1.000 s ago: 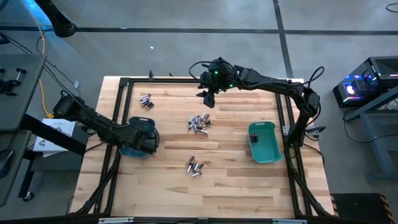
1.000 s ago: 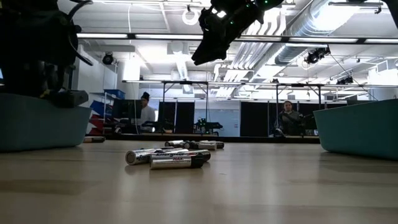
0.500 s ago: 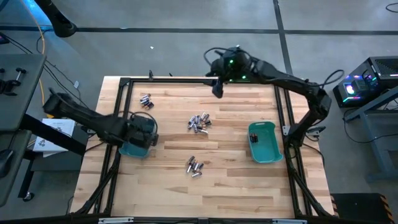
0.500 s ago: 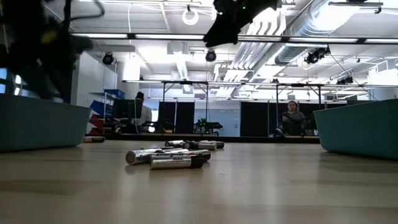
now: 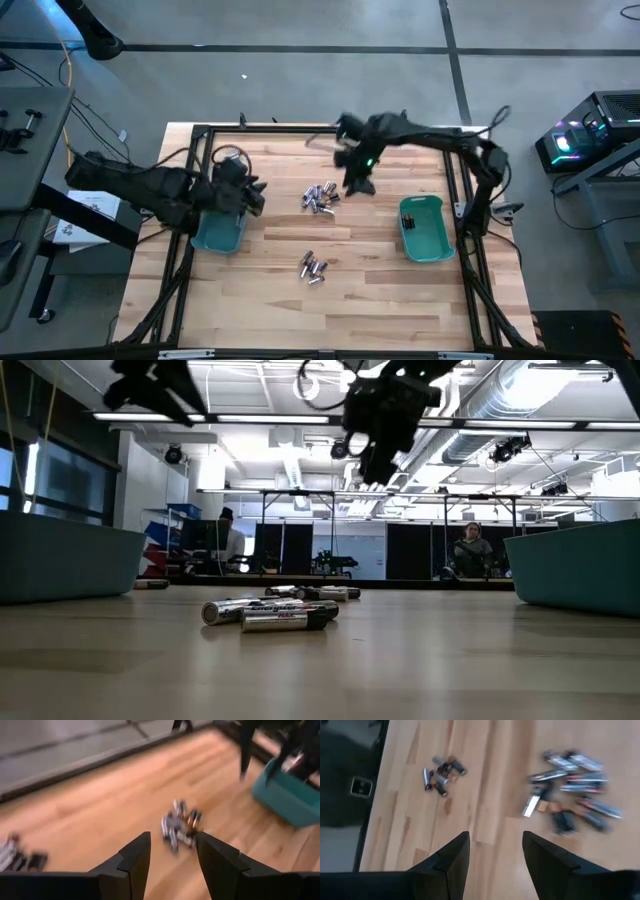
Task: Sort batteries
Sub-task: Put the silver battery into the blue bin
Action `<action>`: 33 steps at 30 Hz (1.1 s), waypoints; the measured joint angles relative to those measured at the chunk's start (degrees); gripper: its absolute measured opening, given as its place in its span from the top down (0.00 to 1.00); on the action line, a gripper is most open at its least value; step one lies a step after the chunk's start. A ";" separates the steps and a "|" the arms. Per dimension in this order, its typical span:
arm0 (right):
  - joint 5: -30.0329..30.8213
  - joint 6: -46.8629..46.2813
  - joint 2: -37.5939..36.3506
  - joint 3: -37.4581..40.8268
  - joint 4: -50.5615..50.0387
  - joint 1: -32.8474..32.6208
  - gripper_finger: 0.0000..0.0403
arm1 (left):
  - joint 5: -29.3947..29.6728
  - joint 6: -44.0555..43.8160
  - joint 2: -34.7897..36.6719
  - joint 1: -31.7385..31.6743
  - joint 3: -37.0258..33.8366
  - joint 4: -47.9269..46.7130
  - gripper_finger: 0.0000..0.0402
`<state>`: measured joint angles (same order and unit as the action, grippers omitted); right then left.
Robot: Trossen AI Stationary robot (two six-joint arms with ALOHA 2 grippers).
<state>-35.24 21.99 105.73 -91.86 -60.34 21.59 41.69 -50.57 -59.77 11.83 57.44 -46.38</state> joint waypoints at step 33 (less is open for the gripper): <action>34.77 -39.07 5.18 30.53 51.95 -15.55 0.75 | -17.54 27.48 0.40 -13.45 0.12 7.24 0.63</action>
<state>-0.46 -17.08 110.91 -61.33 -8.38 6.04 24.15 -23.09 -59.36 -1.62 57.56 -39.14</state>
